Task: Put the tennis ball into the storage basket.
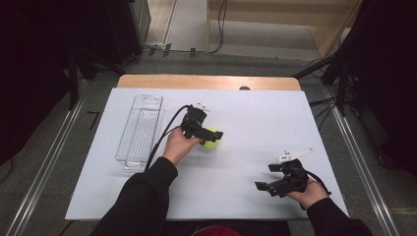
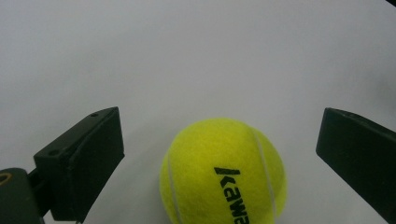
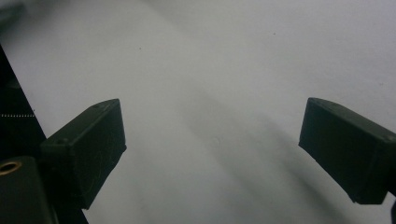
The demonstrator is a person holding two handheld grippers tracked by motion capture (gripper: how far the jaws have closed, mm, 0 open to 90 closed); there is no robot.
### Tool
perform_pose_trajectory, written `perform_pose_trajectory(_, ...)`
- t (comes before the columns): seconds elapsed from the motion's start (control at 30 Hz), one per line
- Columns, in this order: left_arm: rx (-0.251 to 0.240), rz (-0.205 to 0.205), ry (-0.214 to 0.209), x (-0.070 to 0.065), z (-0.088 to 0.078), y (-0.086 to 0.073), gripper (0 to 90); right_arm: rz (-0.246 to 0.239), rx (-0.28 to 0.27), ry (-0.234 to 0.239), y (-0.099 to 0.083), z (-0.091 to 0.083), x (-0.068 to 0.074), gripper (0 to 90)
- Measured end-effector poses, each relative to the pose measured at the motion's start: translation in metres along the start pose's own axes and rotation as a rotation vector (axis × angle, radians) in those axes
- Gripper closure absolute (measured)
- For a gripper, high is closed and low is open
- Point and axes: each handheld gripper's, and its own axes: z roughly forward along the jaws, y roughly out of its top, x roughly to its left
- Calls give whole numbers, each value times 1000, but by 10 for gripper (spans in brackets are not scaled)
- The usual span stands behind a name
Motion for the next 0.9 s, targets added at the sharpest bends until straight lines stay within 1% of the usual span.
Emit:
perform_pose_trajectory(0.13,4,-8,-7,0,2,-2,15,3,1,0,0,0,0,54)
perform_pose_trajectory(0.27,23,-7,-13,0,3,-3,14,2,1,0,0,0,0,53)
perform_pose_trajectory(0.37,34,-5,4,-1,5,-4,15,2,1,-1,0,0,0,53)
perform_pose_trajectory(0.4,35,-3,2,-1,5,-4,14,0,2,-1,0,-1,0,53)
perform_pose_trajectory(0.43,35,-3,2,-1,5,-4,14,1,1,-1,0,-1,0,53)
perform_pose_trajectory(0.47,32,7,-1,-2,6,-5,14,1,1,-1,0,-1,0,53)
perform_pose_trajectory(0.63,24,-4,-3,-2,5,-6,15,0,2,-2,0,-1,0,53)
perform_pose_trajectory(0.7,12,-9,8,-1,4,-8,56,0,3,-1,0,-1,0,53)
perform_pose_trajectory(0.9,24,-10,7,1,4,-10,61,0,2,-3,0,0,0,53)
